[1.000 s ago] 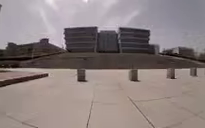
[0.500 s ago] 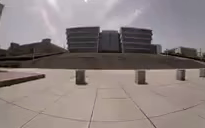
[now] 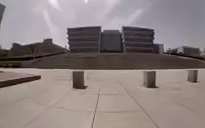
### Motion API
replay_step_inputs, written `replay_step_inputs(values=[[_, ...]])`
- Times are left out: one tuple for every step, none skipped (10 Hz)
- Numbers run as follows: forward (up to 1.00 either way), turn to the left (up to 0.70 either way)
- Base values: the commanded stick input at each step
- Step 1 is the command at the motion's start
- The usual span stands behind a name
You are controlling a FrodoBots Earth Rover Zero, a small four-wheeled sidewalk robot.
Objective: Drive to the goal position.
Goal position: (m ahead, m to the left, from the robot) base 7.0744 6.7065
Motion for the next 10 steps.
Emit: replay_step_inputs(values=[[1.0, -0.37], [1.0, -0.39], [1.0, -0.39], [1.0, -0.39], [1.0, -0.39], [1.0, -0.34], [1.0, -0.17], [1.0, 0.0], [1.0, 0.0], [1.0, 0.0]])
